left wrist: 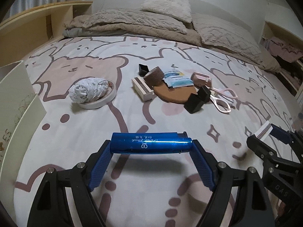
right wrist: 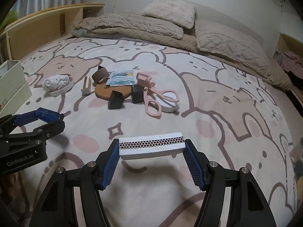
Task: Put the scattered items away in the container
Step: 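Carry the blue tube and white mesh box toward the white shoe box, then lower the white mesh box into the shoe box and open the right tool, then lower the blue tube into the shoe box and open the left tool, then withdraw both tools from the shoe box back toward the bed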
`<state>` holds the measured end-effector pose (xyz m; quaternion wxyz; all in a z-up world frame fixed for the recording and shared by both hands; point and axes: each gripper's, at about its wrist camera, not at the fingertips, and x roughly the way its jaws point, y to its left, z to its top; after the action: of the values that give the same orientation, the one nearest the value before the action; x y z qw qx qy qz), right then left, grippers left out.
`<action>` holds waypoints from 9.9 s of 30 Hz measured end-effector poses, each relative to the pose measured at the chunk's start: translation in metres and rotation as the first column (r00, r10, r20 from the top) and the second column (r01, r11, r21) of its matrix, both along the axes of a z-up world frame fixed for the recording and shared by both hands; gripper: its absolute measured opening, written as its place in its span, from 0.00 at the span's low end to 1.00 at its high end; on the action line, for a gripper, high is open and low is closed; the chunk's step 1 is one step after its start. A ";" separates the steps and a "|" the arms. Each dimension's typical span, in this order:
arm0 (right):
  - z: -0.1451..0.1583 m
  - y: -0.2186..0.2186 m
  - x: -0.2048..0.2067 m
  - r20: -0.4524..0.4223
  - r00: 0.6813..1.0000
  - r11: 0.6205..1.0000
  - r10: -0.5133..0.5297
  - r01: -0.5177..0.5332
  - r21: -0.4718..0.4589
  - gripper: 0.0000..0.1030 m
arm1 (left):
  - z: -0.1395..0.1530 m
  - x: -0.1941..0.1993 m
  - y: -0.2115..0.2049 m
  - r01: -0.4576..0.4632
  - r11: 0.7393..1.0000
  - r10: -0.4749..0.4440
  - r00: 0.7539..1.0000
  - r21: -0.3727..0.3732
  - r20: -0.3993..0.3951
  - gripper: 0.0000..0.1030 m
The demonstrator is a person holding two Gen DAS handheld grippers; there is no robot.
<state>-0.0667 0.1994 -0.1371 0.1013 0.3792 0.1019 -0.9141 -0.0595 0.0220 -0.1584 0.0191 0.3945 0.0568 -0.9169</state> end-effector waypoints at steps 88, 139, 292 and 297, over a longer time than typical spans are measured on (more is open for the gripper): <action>0.135 -0.123 0.127 -0.222 0.947 0.934 0.233 -0.281 -0.219 0.65 | 0.159 0.164 -0.145 -0.133 0.990 0.116 0.952 -0.044 -0.282 0.80; 0.089 -0.343 0.167 0.187 0.402 0.407 0.896 -0.913 0.011 0.65 | 0.142 0.212 -0.292 -0.270 0.963 0.260 0.935 -0.007 -0.240 0.80; 0.195 -0.157 0.213 -0.247 0.895 0.858 0.372 -0.433 -0.277 1.00 | 0.211 0.296 -0.177 -0.301 0.948 0.263 0.924 -0.101 -0.277 1.00; 0.201 -0.136 0.215 -0.254 0.906 0.872 0.338 -0.403 -0.277 1.00 | 0.215 0.295 -0.164 -0.276 0.957 0.242 0.931 -0.091 -0.275 1.00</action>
<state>0.1480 0.0630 0.0637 0.3254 0.2380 0.0313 -0.9146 0.2351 -0.1425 0.0565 0.1577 0.2573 0.0514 -0.9520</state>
